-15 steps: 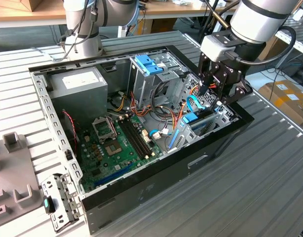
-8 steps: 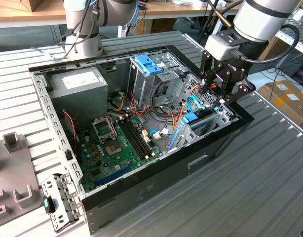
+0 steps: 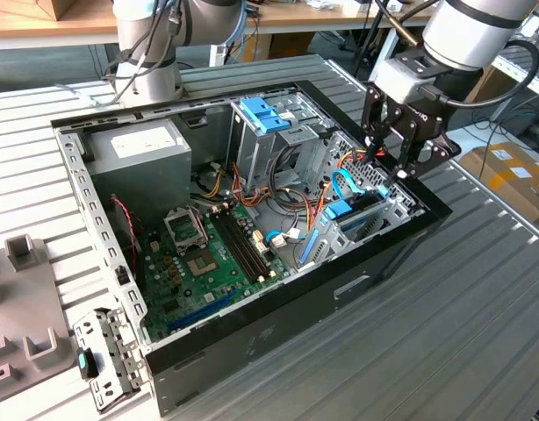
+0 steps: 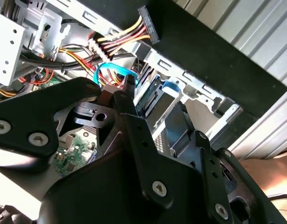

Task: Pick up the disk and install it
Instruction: 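Insert the second disk wire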

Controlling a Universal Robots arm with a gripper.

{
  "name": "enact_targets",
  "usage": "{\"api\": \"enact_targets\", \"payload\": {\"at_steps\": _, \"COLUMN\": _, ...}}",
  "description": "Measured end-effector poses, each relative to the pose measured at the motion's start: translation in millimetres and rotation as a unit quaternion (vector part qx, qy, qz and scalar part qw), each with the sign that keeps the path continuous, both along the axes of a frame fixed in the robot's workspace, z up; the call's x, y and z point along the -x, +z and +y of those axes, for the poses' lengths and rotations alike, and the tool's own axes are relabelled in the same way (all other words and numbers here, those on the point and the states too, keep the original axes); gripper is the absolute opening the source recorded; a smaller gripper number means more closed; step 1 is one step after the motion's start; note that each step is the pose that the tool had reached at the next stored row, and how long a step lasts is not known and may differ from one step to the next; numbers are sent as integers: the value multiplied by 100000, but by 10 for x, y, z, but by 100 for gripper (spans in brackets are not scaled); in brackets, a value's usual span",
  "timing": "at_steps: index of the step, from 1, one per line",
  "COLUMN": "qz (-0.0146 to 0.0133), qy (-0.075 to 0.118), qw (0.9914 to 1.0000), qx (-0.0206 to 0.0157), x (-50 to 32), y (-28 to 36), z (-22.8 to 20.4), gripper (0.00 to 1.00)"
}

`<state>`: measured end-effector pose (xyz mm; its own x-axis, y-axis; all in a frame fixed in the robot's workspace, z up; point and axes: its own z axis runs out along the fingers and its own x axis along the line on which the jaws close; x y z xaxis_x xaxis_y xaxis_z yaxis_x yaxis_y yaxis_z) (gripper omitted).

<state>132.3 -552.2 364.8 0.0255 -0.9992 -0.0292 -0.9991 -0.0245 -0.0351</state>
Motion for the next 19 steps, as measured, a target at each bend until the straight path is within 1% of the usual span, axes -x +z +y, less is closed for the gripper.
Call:
{"api": "enact_targets", "payload": {"at_steps": 1, "qz": -1, "qy": 267, "qw": 100000, "qx": -2, "x": -14, "y": 0, "z": 0, "gripper": 53}}
{"api": "enact_targets", "payload": {"at_steps": 2, "qz": 1, "qy": 1125, "qw": 99994, "qx": 3, "x": -40, "y": 0, "z": 1, "gripper": 53}}
{"api": "enact_targets", "payload": {"at_steps": 4, "qz": 1, "qy": 2458, "qw": 99970, "qx": 5, "x": -55, "y": 0, "z": 1, "gripper": 53}}
{"api": "enact_targets", "payload": {"at_steps": 5, "qz": 1, "qy": 3732, "qw": 99930, "qx": 6, "x": -62, "y": 0, "z": 1, "gripper": 53}}
{"api": "enact_targets", "payload": {"at_steps": 6, "qz": -2, "qy": 4945, "qw": 99878, "qx": 5, "x": -73, "y": -1, "z": 0, "gripper": 53}}
{"api": "enact_targets", "payload": {"at_steps": 8, "qz": -1, "qy": 7200, "qw": 99740, "qx": 2, "x": -95, "y": -1, "z": 1, "gripper": 53}}
{"api": "enact_targets", "payload": {"at_steps": 10, "qz": 0, "qy": 8745, "qw": 99617, "qx": 3, "x": -110, "y": -1, "z": 1, "gripper": 53}}
{"api": "enact_targets", "payload": {"at_steps": 12, "qz": 0, "qy": 10243, "qw": 99474, "qx": -5, "x": -118, "y": -3, "z": 1, "gripper": 53}}
{"api": "enact_targets", "payload": {"at_steps": 13, "qz": 0, "qy": 11760, "qw": 99306, "qx": 5, "x": -120, "y": -3, "z": 1, "gripper": 53}}
{"api": "enact_targets", "payload": {"at_steps": 14, "qz": -1, "qy": 13253, "qw": 99118, "qx": 3, "x": -123, "y": -4, "z": 1, "gripper": 53}}
{"api": "enact_targets", "payload": {"at_steps": 15, "qz": -1, "qy": 14463, "qw": 98949, "qx": 4, "x": -124, "y": -5, "z": 1, "gripper": 53}}
{"api": "enact_targets", "payload": {"at_steps": 17, "qz": -2, "qy": 16159, "qw": 98686, "qx": 3, "x": -127, "y": -7, "z": 1, "gripper": 53}}
{"api": "enact_targets", "payload": {"at_steps": 18, "qz": 0, "qy": 17051, "qw": 98536, "qx": 3, "x": -129, "y": -7, "z": 1, "gripper": 53}}
{"api": "enact_targets", "payload": {"at_steps": 19, "qz": 0, "qy": 18470, "qw": 98280, "qx": 3, "x": -134, "y": -8, "z": 1, "gripper": 53}}
